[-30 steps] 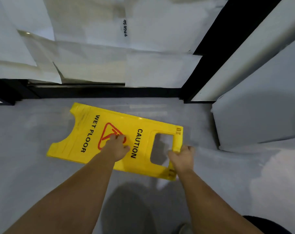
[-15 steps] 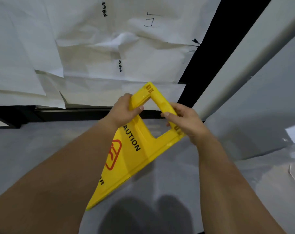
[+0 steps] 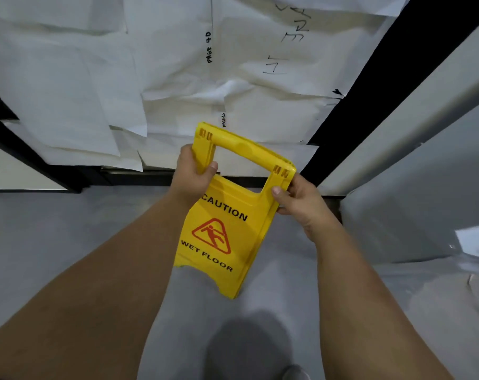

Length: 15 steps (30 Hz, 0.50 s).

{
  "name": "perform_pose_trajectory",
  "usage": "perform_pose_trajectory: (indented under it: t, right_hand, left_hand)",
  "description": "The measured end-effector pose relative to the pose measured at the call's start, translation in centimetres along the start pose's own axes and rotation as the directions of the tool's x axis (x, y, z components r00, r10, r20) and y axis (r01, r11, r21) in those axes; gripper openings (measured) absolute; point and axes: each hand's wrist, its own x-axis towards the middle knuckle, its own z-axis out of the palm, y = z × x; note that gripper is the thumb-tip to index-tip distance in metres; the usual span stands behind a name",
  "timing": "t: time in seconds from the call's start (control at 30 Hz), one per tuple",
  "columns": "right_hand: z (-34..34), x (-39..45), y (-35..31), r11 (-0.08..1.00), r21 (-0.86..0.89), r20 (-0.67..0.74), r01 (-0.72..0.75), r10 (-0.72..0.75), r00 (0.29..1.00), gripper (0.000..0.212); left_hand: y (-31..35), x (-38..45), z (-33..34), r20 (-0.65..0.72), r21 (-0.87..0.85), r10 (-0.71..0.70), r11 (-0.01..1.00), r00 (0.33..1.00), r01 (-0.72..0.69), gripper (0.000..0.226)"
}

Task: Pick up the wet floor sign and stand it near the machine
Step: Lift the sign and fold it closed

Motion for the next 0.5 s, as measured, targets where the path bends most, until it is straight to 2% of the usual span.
perform_pose_trajectory:
  t: [0.13,0.2,0.23,0.33,0.4,0.5]
  right_hand:
    - [0.7,-1.3,-3.1,1.0,-0.017,-0.044,-0.02,0.019,0.999,0.024]
    - [1.5,-2.5,-4.2,0.992,0.095,-0.032,-0.084,0.087,0.996,0.019]
    - [1.9,-3.1,-4.9,0.977,0.171,-0.018,-0.13,0.135,0.991,0.018]
    - [3.3,-4.6,-7.0,0.909,0.338,-0.023,-0.245,0.268,0.963,0.03]
    - [4.2,-5.2,-7.7,0.887,0.359,-0.09,-0.292,0.344,0.934,0.032]
    - [5.0,-6.6,-8.7,0.904,0.248,-0.202,-0.348,0.4,0.894,0.039]
  left_hand:
    - [3.5,-2.2,-2.8,0.075,-0.162,-0.088,0.982,0.993,0.1,0.043]
    - [5.1,-3.3,-3.9,0.104,-0.239,-0.154,0.955,0.983,0.175,0.044]
    - [5.8,-3.8,-4.5,0.109,-0.248,-0.202,0.943,0.973,0.224,0.053]
    - [7.6,-5.4,-6.2,0.092,-0.248,-0.366,0.892,0.926,0.378,0.082]
    - [8.0,-6.3,-6.8,0.055,-0.212,-0.405,0.888,0.913,0.407,0.076]
    - [9.1,-8.5,-7.4,-0.008,-0.105,-0.435,0.896,0.901,0.432,0.064]
